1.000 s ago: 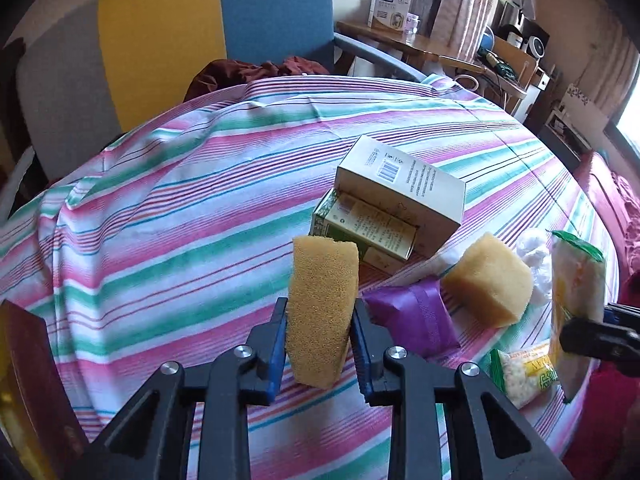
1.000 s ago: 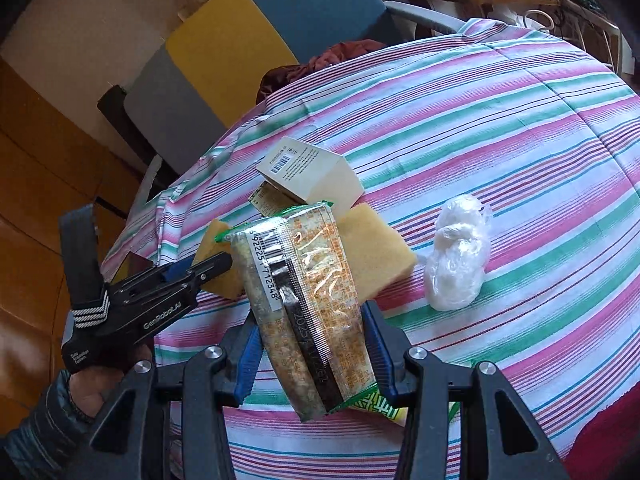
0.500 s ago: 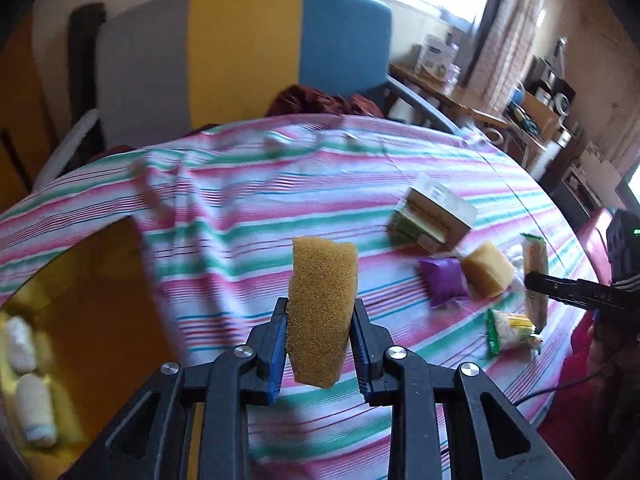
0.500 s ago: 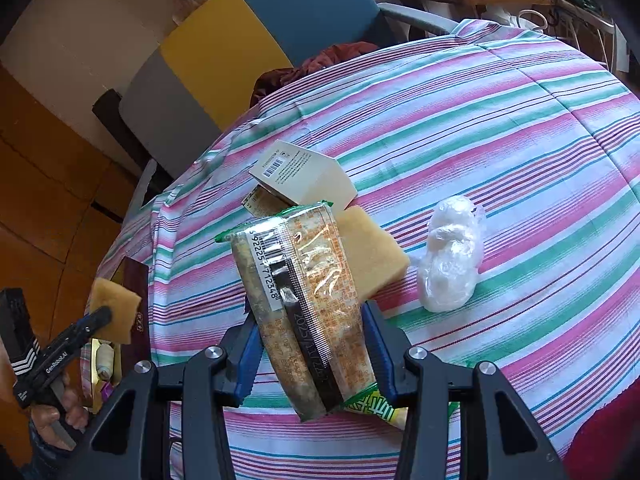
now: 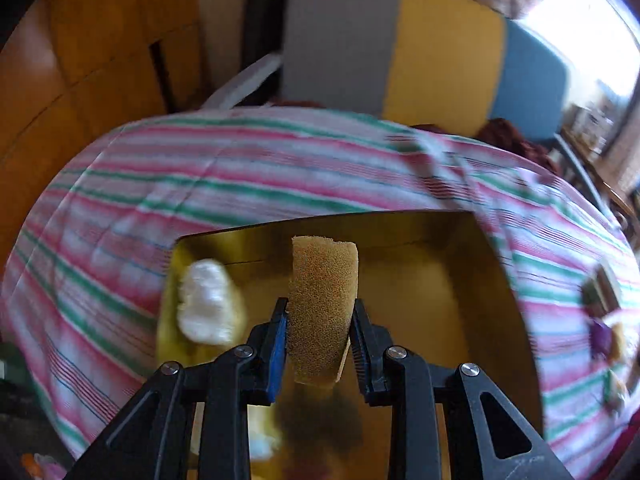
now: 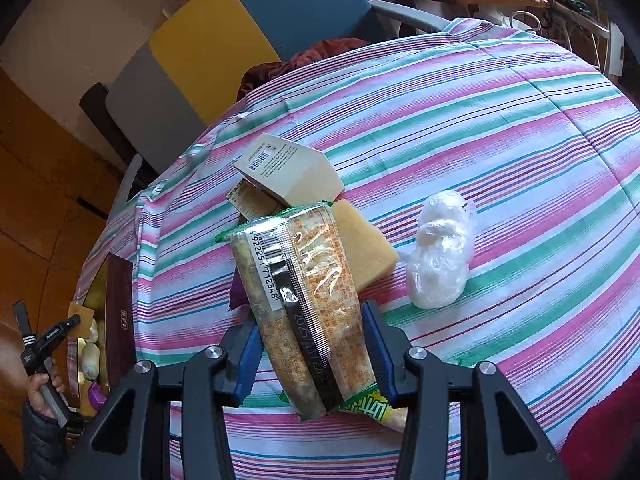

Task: Organize objects
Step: 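Place the yellow sponge in the gold tray with the left gripper while the right carries the cracker packet, then lower the cracker packet into the tray and open the right gripper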

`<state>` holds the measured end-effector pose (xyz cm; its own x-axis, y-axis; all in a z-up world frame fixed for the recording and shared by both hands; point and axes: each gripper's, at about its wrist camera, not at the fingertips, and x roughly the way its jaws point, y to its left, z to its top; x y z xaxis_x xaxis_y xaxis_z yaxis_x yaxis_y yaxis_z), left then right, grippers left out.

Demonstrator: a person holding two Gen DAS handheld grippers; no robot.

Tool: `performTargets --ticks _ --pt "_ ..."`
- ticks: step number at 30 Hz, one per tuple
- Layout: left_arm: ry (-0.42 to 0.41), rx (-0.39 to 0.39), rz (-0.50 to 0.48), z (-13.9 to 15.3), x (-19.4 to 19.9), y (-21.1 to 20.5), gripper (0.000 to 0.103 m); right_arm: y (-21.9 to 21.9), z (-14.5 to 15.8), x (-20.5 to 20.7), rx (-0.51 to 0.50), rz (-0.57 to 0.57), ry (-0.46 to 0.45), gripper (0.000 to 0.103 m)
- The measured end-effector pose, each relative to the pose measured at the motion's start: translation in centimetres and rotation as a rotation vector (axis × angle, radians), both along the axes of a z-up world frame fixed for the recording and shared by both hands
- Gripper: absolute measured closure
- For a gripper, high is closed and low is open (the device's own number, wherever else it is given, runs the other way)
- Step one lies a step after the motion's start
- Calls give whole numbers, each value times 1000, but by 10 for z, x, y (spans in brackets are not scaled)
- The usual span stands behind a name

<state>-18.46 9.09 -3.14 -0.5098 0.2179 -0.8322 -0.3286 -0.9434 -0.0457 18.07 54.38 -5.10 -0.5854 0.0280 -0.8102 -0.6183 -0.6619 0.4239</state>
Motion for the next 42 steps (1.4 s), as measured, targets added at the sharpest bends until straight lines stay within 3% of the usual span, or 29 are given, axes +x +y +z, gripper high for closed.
performTargets --ticks 11,13,15,17,21,24,29,33,37,42 --pt "-49 -46 83 -36 -36 -14 73 -1 -3 -1 4 -15 -26 56" --pt "-30 -51 76 -33 -36 -14 71 -1 -2 -2 7 -15 -30 56" --pt "-20 -58 70 -32 -35 -14 57 -1 -3 -2 9 -16 -35 56" --pt "-6 -63 66 -29 -30 -15 53 -1 -3 -2 13 -16 -39 56" --pt "25 -46 55 -18 -20 -21 51 -2 -3 -4 34 -18 -61 56" --pt "74 -33 57 -2 1 -32 51 -11 5 -9 107 -7 -98 56" --pt "174 -3 58 27 44 -51 46 -55 26 -34 171 92 -87 56" --pt "238 -21 64 41 77 -60 46 -107 49 -73 180 232 -19 56" --pt "247 5 66 46 97 -71 46 -167 65 -116 184 383 21 56" --pt "253 9 84 44 109 -82 46 -239 63 -170 163 540 11 56"
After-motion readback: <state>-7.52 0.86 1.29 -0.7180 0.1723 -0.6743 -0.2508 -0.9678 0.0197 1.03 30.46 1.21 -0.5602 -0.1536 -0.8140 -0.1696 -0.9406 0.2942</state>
